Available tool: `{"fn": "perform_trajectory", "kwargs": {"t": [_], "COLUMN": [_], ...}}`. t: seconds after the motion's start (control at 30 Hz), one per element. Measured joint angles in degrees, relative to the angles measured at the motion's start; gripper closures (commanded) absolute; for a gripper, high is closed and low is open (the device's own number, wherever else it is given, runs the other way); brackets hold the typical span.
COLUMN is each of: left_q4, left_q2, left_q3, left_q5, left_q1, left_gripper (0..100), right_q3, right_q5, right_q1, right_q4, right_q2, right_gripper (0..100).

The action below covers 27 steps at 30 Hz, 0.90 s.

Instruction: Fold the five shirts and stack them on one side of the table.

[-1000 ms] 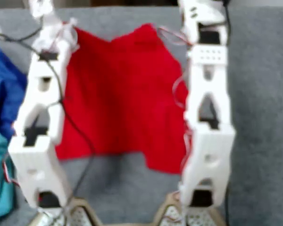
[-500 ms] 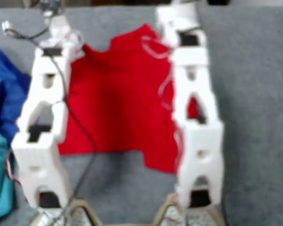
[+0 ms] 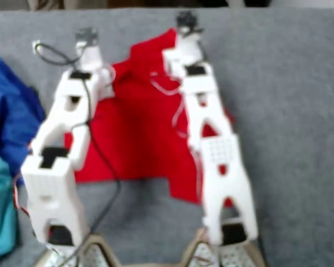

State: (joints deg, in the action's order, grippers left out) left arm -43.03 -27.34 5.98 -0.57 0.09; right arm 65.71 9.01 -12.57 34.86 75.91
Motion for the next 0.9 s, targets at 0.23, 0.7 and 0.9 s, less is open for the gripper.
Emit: {"fn": "perform_trajectory", "kwargs": {"t": [0.23,0.7,0.9], "left_q4": [-2.02,-2.02,-2.02], "left_q2": [0.0,0.0,0.0], "left_q3": [-0.09,-0.09,-0.09], "left_q5": [0.09,0.09,0.09], "left_q1": [1.23,1.23,1.23], "left_gripper": [98,98,98], "right_q3": [12.92,26.55,26.55], "right_q5": [0.0,0.0,0.0], "right_q1": [0.18,2.81,2.81], "right_q4": [0.35,21.1,20.4], "right_q2": [10.55,9.49,7.74], "right_gripper": [98.8,99.1,80.7]}}
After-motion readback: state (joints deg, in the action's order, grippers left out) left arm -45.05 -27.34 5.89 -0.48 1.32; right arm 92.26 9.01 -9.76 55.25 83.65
